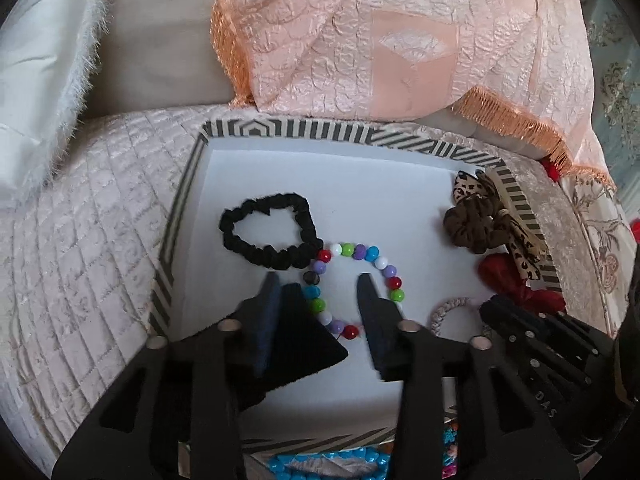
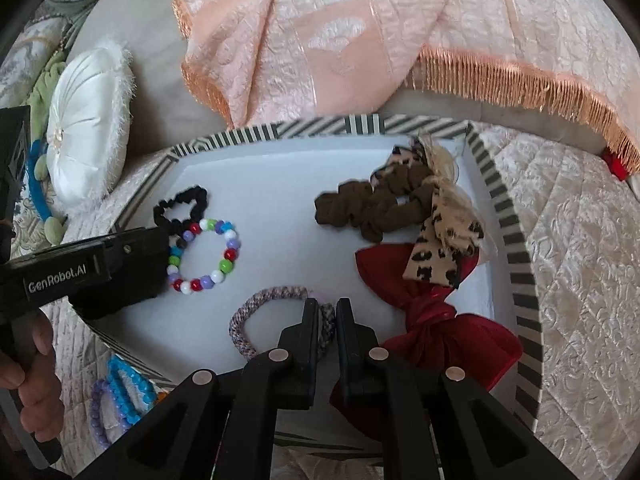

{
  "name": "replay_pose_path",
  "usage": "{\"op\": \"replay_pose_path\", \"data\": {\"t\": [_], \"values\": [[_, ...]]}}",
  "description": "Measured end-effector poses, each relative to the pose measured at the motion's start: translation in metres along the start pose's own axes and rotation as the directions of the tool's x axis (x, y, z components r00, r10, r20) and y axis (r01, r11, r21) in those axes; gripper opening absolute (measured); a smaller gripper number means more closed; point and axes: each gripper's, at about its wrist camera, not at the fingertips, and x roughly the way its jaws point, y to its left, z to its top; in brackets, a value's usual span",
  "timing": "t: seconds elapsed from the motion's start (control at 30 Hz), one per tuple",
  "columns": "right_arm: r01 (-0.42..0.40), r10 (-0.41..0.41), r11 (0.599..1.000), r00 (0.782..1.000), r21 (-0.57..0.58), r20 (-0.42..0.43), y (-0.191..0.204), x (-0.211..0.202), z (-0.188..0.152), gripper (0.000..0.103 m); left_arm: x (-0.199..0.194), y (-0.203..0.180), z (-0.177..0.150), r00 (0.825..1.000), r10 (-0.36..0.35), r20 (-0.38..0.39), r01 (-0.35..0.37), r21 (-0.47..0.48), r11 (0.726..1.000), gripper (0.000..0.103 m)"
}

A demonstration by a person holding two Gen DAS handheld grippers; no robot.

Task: Organize jewelry
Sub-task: 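Carry both bracelets into the striped box and open both tools, then grasp purple bead bracelet with left tool while right grasps rainbow bracelet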

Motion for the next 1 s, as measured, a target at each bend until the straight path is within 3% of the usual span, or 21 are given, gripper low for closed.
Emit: {"op": "replay_pose_path", "data": {"t": [0.27, 0.43, 0.57, 0.63, 0.77, 0.9, 1.0], "values": [[-0.007, 0.009, 1.000, 0.997, -0.025, 0.077, 0.006, -0.038, -0.002, 0.008, -0.029, 0.008, -0.007, 0.999, 0.017, 0.032, -0.017, 0.023, 1.000, 0.042], [-0.014, 0.015, 1.000, 0.993, -0.010, 0.116, 0.003, -0.076, -0.022, 0.008, -0.053, 0.031, -0.037, 0.999, 0.025, 0.028, -0.026, 0.031, 0.999, 0.042], [-0.028, 0.027, 1.000, 0.996, 0.014, 0.084, 0.003, -0.088, -0.043, 0.010, -0.062, 0.042, -0.066, 1.000, 0.008, -0.019, -0.007, 0.046, 0.999, 0.042], [-0.018, 0.017, 0.999, 0.999, 0.040, 0.033, 0.003, -0.084, -0.057, 0.015, -0.062, 0.042, -0.082, 0.999, 0.004, -0.048, -0.001, 0.059, 0.998, 0.042], [-0.069, 0.072, 0.996, 0.996, 0.052, -0.051, 0.008, -0.068, -0.073, 0.015, -0.053, 0.034, -0.105, 0.993, 0.009, -0.120, 0.001, 0.088, 0.996, 0.042], [-0.100, 0.104, 0.993, 0.992, 0.059, -0.074, 0.010, -0.057, -0.078, 0.015, -0.038, 0.019, -0.116, 0.986, 0.088, -0.142, -0.062, 0.175, 0.983, 0.042], [-0.132, 0.137, 0.988, 0.989, 0.079, -0.063, 0.010, -0.055, -0.076, 0.015, -0.036, 0.015, -0.117, 0.986, 0.105, -0.133, -0.079, 0.189, 0.979, 0.043]]}}
